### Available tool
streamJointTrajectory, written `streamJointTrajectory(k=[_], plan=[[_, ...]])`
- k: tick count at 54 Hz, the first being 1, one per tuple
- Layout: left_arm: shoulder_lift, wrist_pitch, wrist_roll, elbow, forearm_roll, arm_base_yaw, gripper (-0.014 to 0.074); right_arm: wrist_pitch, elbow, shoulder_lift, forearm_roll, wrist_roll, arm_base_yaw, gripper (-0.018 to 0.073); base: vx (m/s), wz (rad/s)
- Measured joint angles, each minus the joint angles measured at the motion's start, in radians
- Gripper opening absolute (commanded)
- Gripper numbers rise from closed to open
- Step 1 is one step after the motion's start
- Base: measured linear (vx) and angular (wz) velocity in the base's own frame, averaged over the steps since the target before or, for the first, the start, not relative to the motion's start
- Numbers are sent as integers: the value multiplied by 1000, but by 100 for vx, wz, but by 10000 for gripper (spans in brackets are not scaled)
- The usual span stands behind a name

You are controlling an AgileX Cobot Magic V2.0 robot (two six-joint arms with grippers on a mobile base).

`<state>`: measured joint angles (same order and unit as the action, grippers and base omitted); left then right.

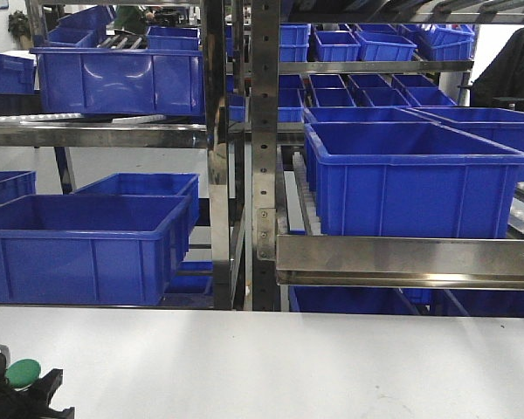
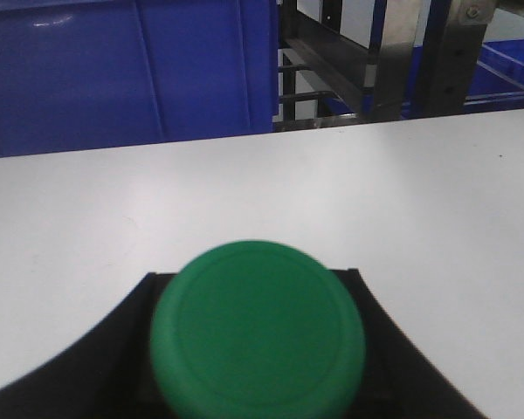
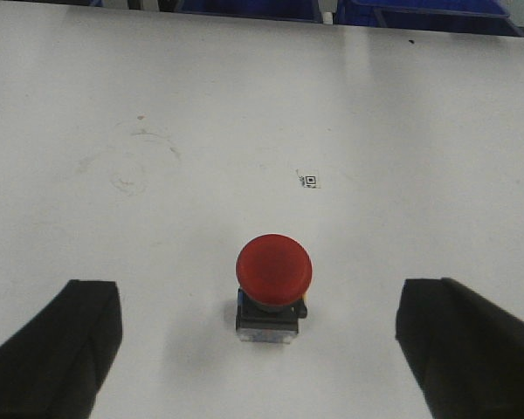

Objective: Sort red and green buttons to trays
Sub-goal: 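Grasp the red-capped push button with the right gripper and lift both buttons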

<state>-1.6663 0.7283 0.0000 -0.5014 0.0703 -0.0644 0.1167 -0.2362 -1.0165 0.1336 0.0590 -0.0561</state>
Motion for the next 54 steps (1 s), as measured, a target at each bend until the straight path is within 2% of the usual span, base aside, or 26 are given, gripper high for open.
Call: streamJointTrajectory(k=[12,24,40,54], plan=[[60,-40,0,0,4,0,-6,213,0,-250,-6,-5,0,703,0,0],[124,-43,0,1,5,0,-6,390,-11,-473,-111,-5,0,681,0,0],[164,-43,0,5,5,0,-6,458,-94,-676,-86,-5,0,616,0,0],[164,-43,0,5,5,0,-6,483,-103,-735,-121,-5,0,445,0,0]])
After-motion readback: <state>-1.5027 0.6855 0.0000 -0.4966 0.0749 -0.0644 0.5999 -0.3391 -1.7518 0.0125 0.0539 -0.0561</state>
